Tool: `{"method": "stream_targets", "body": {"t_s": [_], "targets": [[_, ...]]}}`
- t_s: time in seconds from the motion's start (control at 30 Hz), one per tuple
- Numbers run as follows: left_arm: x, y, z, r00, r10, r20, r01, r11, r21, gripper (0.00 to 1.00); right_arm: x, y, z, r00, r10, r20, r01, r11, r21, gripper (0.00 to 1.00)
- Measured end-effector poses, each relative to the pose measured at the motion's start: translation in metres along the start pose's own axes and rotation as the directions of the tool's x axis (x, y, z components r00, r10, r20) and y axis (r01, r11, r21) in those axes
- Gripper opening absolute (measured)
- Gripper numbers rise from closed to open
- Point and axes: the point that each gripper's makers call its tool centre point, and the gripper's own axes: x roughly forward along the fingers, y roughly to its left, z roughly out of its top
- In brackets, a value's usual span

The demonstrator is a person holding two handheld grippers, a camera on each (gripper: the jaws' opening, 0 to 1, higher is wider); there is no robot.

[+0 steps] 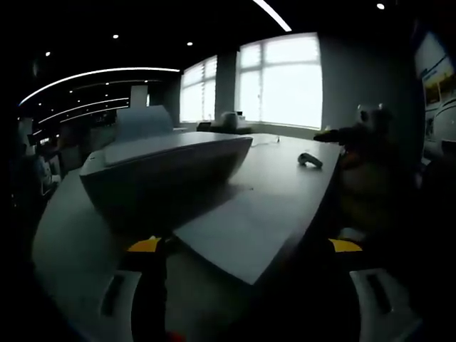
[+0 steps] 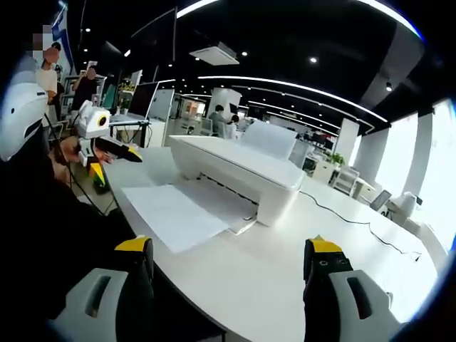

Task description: Remove the paper from the printer output slot and place it on top of the printer

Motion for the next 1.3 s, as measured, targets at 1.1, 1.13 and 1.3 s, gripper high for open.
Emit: {"method": "stream_targets", "body": {"t_s": [1.1,1.13,1.3], "targets": [[0.011,-0.001,-0.007,1.0,-0.008,-0.014,0.008,1.0,0.005,0.93,-0.001,-0.002,-0.001,1.0,-0.002,-0.001,0.002,1.0,-0.003,0.82],[0.011,-0.001,-0.007,1.0,-0.009,-0.014,0.009,1.0,0.004,0.93,-0.001,-0.002,0.0,1.0,-0.002,0.0,0.002,1.0,-0.003,0.82],[0.012,-0.001,-0.008,1.0,-0.007,-0.018,0.007,1.0,0.008,0.93,-0.001,-0.002,-0.001,1.0,-0.002,-0.002,0.002,1.0,-0.004,0.82]]}}
